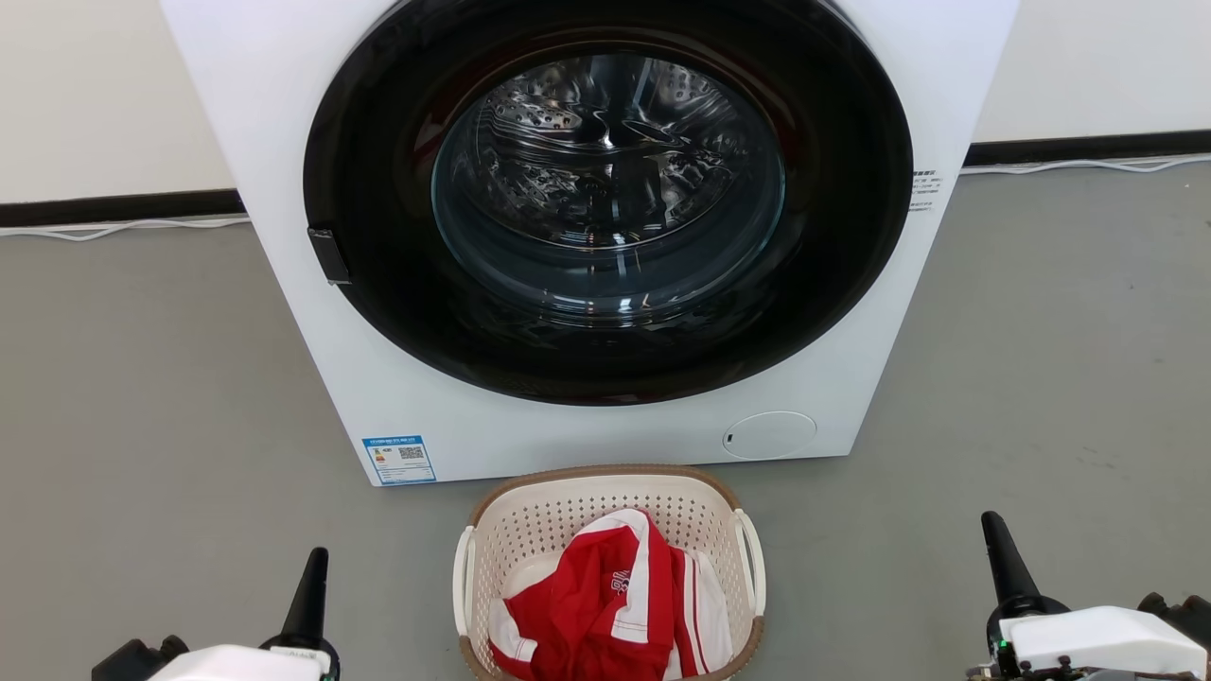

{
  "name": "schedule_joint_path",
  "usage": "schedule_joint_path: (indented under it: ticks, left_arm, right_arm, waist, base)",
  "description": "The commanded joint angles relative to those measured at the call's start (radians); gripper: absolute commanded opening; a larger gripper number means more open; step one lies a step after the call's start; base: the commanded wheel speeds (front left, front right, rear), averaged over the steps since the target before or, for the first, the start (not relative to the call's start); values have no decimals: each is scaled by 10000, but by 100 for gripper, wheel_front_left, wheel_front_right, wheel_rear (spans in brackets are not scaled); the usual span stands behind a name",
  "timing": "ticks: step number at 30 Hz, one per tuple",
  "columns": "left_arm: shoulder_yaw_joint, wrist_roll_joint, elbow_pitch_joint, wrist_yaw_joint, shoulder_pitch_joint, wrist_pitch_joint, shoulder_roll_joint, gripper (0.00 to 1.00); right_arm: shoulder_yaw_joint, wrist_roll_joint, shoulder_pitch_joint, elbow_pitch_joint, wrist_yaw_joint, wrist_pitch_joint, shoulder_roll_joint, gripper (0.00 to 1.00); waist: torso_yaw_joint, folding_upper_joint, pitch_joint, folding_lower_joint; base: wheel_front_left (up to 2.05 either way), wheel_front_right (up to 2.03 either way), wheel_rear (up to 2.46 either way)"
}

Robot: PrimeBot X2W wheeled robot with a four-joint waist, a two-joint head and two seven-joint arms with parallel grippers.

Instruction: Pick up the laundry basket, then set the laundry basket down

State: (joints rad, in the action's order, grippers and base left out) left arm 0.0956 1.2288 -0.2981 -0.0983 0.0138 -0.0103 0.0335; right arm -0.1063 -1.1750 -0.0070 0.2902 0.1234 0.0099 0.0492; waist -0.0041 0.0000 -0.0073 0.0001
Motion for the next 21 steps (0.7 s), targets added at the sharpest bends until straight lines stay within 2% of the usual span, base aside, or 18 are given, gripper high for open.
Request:
schedule_joint_path:
  ticks: [1,21]
  left_arm:
    - [188,250,302,-111,-569,-87,115,0]
    - [186,2515,445,-247,-984,-691,149,0]
  right_arm:
    - [95,-290,-570,-345,54,84,47,0]
    - [-15,-2873,-851,-415,66,692,23,0]
  waist:
    - [1,0,3,0]
    - [26,0,67,0]
  base:
    - [0,0,0]
    - [0,0,0]
